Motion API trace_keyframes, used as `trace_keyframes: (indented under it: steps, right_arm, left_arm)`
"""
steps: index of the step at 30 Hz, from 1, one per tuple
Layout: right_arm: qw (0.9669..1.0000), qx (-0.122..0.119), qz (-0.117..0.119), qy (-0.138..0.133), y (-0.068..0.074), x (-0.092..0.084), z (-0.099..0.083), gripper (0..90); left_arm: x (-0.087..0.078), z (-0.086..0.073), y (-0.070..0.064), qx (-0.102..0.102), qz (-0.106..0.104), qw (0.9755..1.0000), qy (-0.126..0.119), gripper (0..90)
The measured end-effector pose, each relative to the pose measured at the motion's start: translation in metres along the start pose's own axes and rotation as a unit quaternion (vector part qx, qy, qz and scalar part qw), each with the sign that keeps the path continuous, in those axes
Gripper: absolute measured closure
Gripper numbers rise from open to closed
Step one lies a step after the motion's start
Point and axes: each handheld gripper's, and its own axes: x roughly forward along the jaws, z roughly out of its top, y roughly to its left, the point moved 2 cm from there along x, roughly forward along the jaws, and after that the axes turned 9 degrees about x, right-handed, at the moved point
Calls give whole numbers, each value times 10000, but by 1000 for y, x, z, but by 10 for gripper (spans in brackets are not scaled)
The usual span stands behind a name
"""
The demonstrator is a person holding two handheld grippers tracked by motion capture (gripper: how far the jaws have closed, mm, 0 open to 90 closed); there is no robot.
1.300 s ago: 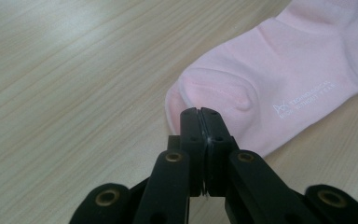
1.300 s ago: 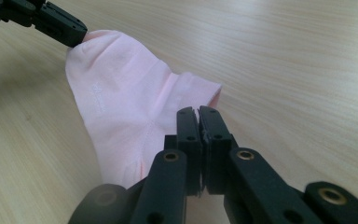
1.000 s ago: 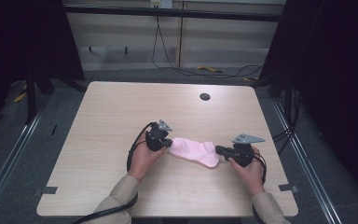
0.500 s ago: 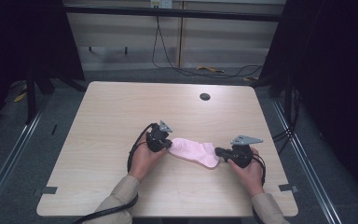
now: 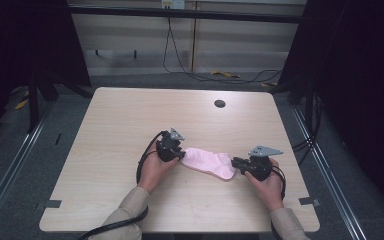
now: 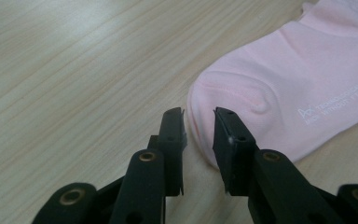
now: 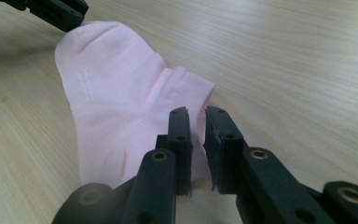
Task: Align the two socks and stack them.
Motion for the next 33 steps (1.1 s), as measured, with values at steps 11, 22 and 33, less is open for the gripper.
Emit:
trace_keyframes:
  steps: [11,22,33]
  right_arm:
    - [9997,-185,-86,112,2,2,-2,821]
    - [9997,-193,-105,124,2,2,-3,835]
    - [9995,-289,-7,-94,14,-3,3,846]
  left_arm:
    - [9,2,-6,30,-128,9999,75,760]
    - [0,-3,-3,-57,-292,9994,187,880]
    - [-12,-10,-8,-84,-338,9993,97,881]
